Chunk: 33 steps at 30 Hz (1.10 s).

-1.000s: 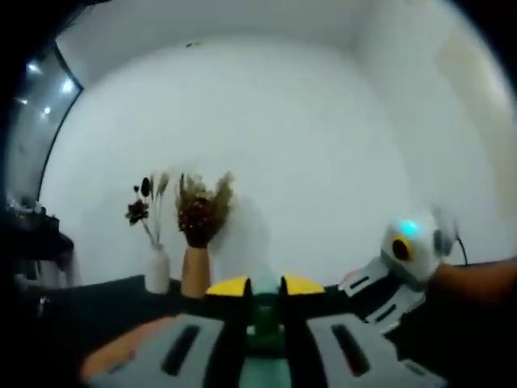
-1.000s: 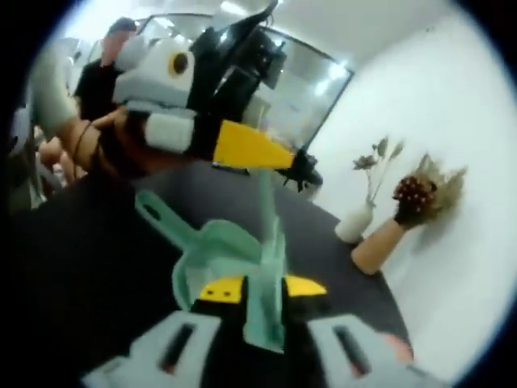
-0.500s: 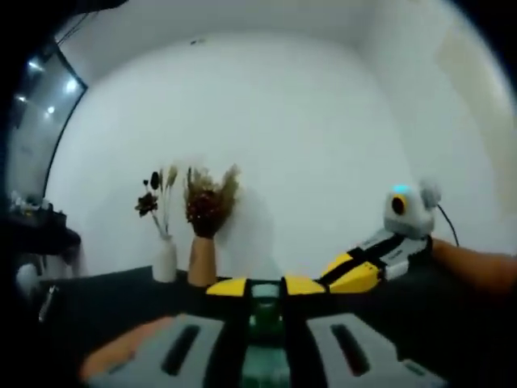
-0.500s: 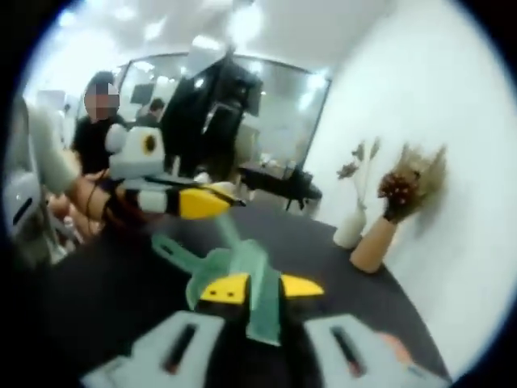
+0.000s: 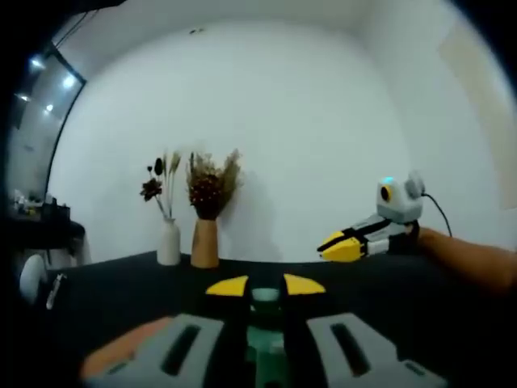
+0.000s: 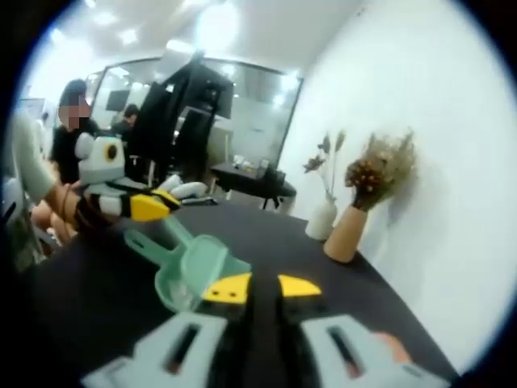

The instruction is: Pick up the broom and sweep the trash on the tabletop into the dustpan.

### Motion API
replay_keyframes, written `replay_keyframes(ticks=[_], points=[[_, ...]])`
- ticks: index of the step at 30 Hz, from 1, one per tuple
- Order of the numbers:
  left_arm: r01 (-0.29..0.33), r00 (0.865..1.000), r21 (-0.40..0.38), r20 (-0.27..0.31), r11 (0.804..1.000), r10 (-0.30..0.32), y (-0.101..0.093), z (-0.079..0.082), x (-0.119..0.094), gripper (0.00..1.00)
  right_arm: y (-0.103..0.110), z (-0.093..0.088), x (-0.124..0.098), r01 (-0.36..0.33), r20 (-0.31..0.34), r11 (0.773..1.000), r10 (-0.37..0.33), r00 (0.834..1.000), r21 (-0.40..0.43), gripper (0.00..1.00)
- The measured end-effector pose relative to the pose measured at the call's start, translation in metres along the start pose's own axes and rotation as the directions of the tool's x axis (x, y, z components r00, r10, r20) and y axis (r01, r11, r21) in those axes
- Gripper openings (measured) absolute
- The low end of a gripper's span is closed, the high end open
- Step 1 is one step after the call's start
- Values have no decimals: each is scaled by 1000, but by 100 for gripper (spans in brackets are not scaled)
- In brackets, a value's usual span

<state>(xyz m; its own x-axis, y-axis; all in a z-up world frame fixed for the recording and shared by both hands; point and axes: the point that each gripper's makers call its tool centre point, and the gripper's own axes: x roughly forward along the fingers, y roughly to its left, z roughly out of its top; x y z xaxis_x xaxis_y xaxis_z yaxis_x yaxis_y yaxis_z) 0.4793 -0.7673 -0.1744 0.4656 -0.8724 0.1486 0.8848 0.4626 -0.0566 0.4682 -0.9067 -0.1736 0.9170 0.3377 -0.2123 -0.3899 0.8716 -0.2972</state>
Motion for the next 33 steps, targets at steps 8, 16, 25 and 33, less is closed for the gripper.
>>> replay_keyframes(ticks=[8,16,25,33], points=[[0,999,-1,-52,1000,0,-2,-9,-7,16,2,0,1,7,-4,1000,-7,1000,-2,10],[-6,997,-7,-76,1000,5,1,-12,-15,16,2,-1,4,5,-8,1000,-5,1000,-3,10],[1,993,-11,-121,1000,-2,2,-25,-19,16,0,-4,8,0,-24,1000,0,1000,-10,10],[13,988,-3,-151,1000,-13,-1,-32,-18,16,1,-7,6,7,-28,1000,-7,1000,-6,10]])
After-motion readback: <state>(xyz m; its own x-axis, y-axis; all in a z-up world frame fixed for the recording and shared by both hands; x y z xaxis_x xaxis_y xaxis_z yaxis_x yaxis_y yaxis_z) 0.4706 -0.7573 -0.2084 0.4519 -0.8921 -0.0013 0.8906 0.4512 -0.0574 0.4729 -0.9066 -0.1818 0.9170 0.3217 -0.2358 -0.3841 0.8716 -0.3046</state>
